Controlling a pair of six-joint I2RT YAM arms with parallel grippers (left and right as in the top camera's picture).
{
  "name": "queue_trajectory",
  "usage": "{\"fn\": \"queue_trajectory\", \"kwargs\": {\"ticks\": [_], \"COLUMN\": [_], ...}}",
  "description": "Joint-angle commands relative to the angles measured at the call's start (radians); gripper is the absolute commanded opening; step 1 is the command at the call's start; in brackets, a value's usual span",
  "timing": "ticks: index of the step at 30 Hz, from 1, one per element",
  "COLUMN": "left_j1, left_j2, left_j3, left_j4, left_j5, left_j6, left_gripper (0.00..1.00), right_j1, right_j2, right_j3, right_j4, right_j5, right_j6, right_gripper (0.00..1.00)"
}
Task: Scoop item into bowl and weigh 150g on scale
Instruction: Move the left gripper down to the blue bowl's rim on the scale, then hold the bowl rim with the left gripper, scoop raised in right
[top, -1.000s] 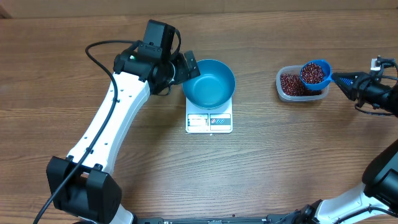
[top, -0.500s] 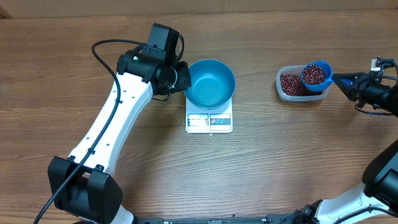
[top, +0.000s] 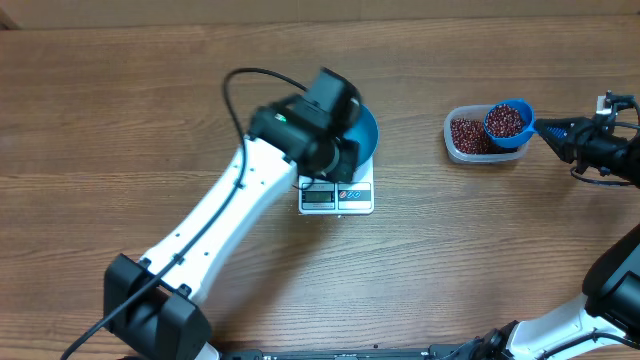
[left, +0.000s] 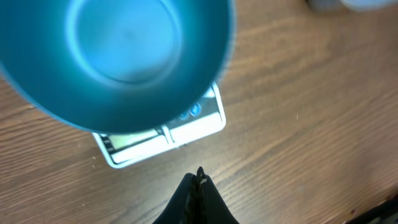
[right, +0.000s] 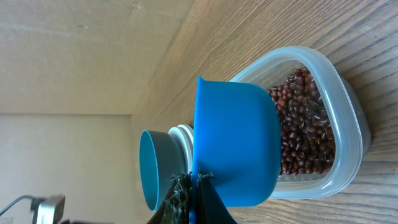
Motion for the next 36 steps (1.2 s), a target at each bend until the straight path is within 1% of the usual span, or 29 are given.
{"fn": "queue_trajectory", "kwargs": {"ticks": [1, 5, 9, 12, 13, 14, 18, 21, 23, 36], "left_j1": [-0.060, -0.163, -0.222, -0.225, -0.225, -0.225, -0.225, -0.219, -0.214, -0.210], "left_j2": [-0.031, -0.052, -0.063, -0.063, -0.062, -0.062, -0.062, -0.062, -0.055, 0.070], "left_j3": [-0.015, -0.126, -0.243, -0.325, -0.383, -0.407, -0.488, -0.532, -0.555, -0.563], "left_j4": [0.010, 0.126, 0.229, 0.322, 0.397, 0.430, 0.580, 0.655, 0.679, 0.795], "left_j5": [-0.104, -0.222, -0.324, -0.329, -0.328, -0.329, -0.334, -0.379, -0.407, -0.420], "left_j6": [0.029, 0.033, 0.032, 0.026, 0.020, 0.020, 0.023, 0.025, 0.025, 0.034], "left_gripper": [0.05, 0.05, 0.04, 0.04, 0.04, 0.04, 0.04, 0.04, 0.05, 0.04], "right_j1": [-0.001, -0.001, -0.001, -0.001, -0.001, -0.001, -0.001, -0.001, -0.001, -0.001], "right_j2": [0.001, 0.001, 0.001, 0.001, 0.001, 0.001, 0.001, 0.001, 0.001, 0.001], "right_j3": [-0.005, -0.005, -0.005, -0.005, -0.005, -0.005, -0.005, -0.005, -0.005, -0.005], "right_j4": [0.003, -0.002, -0.005, -0.004, -0.004, -0.004, -0.004, -0.004, -0.004, 0.001], "right_j5": [-0.022, 0.008, 0.026, 0.026, 0.026, 0.026, 0.040, 0.040, 0.040, 0.040], "right_j6": [-0.007, -0.007, -0.007, -0.007, -0.007, -0.007, -0.007, -0.008, -0.008, -0.008], "right_gripper": [0.04, 0.04, 0.04, 0.04, 0.04, 0.04, 0.04, 0.04, 0.04, 0.04]}}
